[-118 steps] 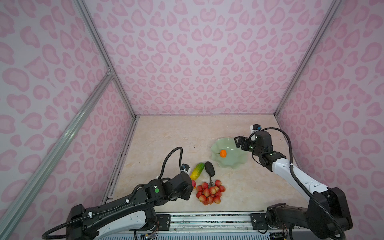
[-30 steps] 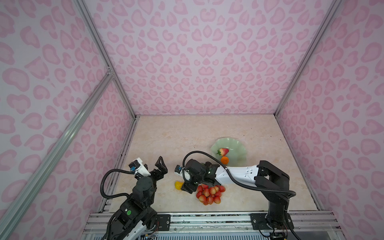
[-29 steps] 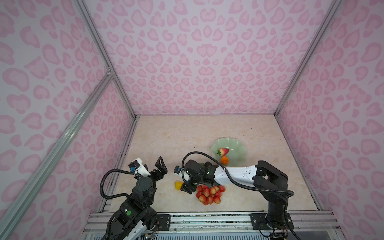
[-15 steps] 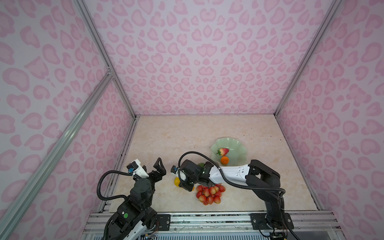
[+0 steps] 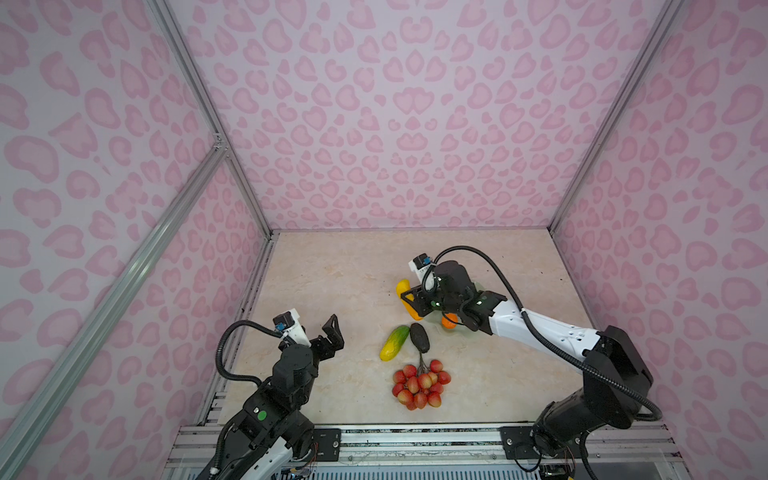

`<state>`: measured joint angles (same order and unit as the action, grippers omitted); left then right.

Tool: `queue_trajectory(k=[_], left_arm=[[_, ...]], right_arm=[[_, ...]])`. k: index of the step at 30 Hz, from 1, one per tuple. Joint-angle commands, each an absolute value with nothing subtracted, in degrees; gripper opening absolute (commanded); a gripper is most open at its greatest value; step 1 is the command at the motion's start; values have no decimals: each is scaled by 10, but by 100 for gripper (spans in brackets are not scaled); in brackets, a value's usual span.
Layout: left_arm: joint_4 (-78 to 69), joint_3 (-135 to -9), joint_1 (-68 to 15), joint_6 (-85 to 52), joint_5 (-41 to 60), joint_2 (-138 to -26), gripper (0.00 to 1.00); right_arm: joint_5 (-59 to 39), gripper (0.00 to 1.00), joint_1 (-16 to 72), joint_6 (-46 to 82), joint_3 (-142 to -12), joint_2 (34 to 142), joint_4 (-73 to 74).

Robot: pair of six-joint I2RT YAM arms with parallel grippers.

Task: Place and organize the fake fruits in the fruit bowl
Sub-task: 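Place the yellow squash into the bowl and open the right gripper, then grasp the yellow-green cucumber with the left gripper and drop it into the bowl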

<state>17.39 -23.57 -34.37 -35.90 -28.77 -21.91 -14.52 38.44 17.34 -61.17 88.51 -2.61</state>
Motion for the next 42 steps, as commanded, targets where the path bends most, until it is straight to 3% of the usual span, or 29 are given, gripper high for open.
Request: queue_trajectory(k=[1,11,23,28,33,42], left_arm=[[121,-257,-343,-333,-215,-285,96],[34,-305,-344,-272,-33,-502,85],[12,-347,-376,-237,28,-644,80],[-3,-353,-403,-232,19,-693,80],[19,-383,-424,-227,0,-760,79],[32,-405,-433,-232,-11,-837,77]], right_arm=[[-109,16,316,213,-579,868,-44],[-63,18,217,228,-527,858,-41],[-51,22,198,273,-493,913,0],[-63,35,197,280,-496,936,9],[-78,53,196,287,-503,938,3],[-50,71,191,270,-479,817,-2]])
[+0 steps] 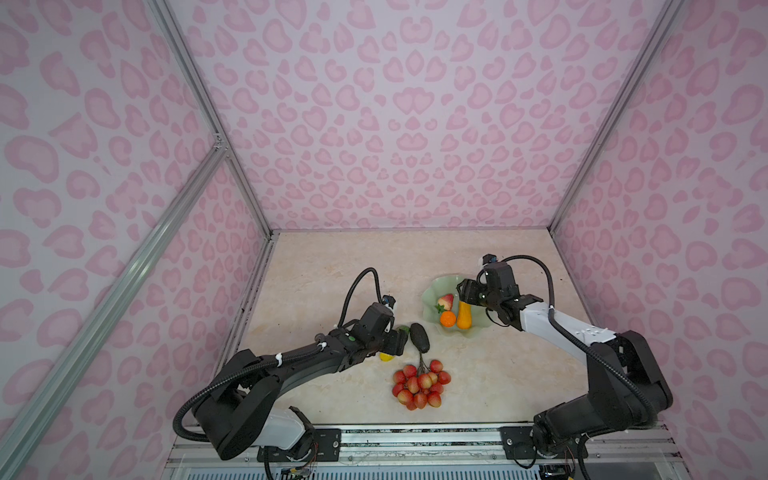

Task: Place and organize the fake fruits in the fruit bowl
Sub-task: 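Grasp the yellow-green cucumber with the left gripper and drop it into the bowl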

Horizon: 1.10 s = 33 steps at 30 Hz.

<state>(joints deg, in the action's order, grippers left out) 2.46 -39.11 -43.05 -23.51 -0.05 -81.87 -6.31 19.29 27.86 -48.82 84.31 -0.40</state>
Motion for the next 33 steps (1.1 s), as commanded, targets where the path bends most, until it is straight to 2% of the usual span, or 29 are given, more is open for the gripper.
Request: queue_trajectory(k=[1,5,11,14,19,24,29,33], left_arm=[[33,-407,-435,-233,-11,-847,77],[39,-417,-438,-244,-11,-884,71],[41,-425,-442,-248,-13,-907,50],[61,-427,-443,-251,-26,-881,44],[93,-440,-443,-233,-42,-807,42],[121,-539,-444,-201,-14,-787,42],[117,-658,-445,-170,17,-881,43],[121,-749,-445,-175,47,-983,43]], right_arm=[[-47,72,191,268,-477,805,-3],[-35,74,189,264,-473,752,-24],[-5,75,185,259,-458,699,-32],[4,75,184,263,-449,680,-28],[16,76,182,257,-433,662,-12],[14,80,178,256,-430,647,-11],[21,91,177,239,-418,615,-17],[21,94,176,240,-395,575,-27]])
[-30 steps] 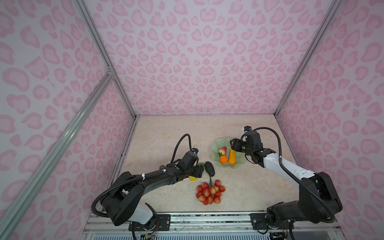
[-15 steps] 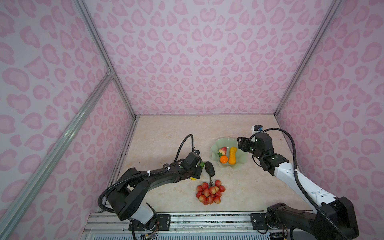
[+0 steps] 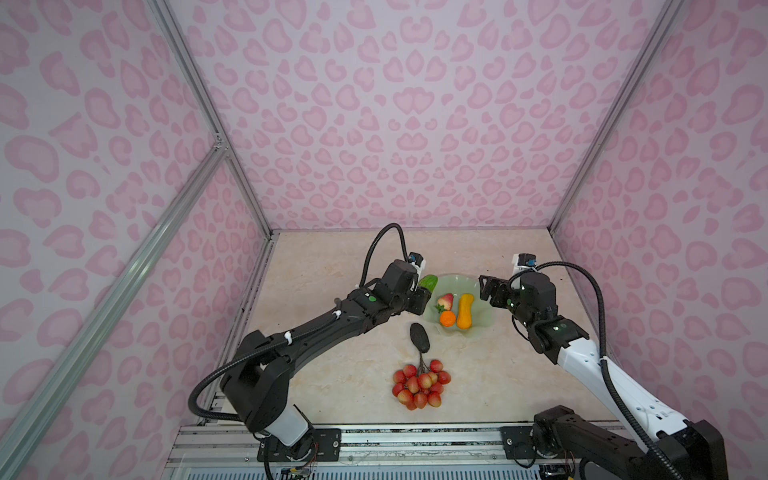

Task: Place and organize the fake fruits in the fruit bowl
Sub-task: 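Grasp the yellow-green cucumber with the left gripper and drop it into the bowl, then grasp the dark avocado with the right gripper while the left arm withdraws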

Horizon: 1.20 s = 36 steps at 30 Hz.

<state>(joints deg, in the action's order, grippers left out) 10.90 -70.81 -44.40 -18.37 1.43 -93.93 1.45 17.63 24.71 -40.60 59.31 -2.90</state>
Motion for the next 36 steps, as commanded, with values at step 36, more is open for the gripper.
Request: queue_trajectory(k=[36], left_arm=[[57,-790,-445,-190,-115,-897,75]], right_arm=[[3,89,243,204,-411,590,-89]])
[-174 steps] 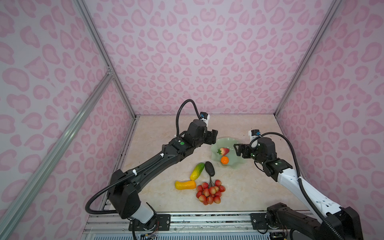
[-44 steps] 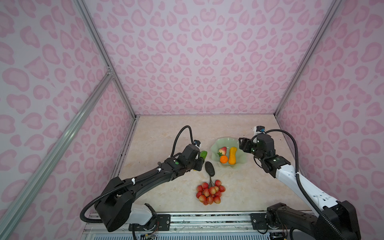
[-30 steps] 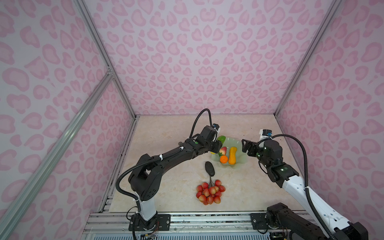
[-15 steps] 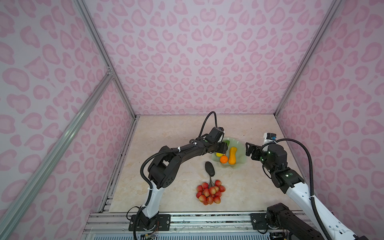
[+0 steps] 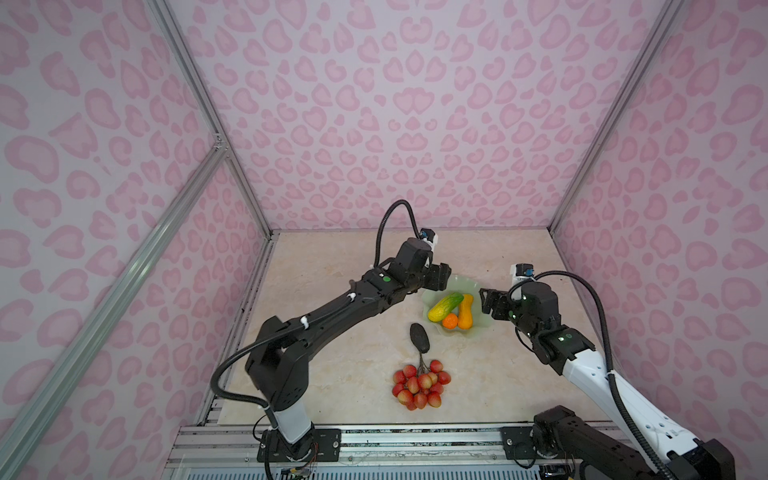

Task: Place and organize the fake fruits in the fruit bowl
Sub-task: 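Grasp the dark avocado with the right gripper while the left arm withdraws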

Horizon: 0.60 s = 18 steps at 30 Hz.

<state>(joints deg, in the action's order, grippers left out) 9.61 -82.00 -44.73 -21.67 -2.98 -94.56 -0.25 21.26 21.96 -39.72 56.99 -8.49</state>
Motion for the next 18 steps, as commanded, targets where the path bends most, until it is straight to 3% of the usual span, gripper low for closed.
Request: queue_trajectory(k=[1,11,18], left_arm=[[43,-766,-445,-185,-137,-871,76],[-10,-436,-409,-292,-313,-582,85],[21,-280,-393,-375,-354,-397,90]], right_arm=[[14,89,266,198,-417,602,-89],[23,80,453,237,-491,768,-101],[10,73,493,256,-555,888,-142]])
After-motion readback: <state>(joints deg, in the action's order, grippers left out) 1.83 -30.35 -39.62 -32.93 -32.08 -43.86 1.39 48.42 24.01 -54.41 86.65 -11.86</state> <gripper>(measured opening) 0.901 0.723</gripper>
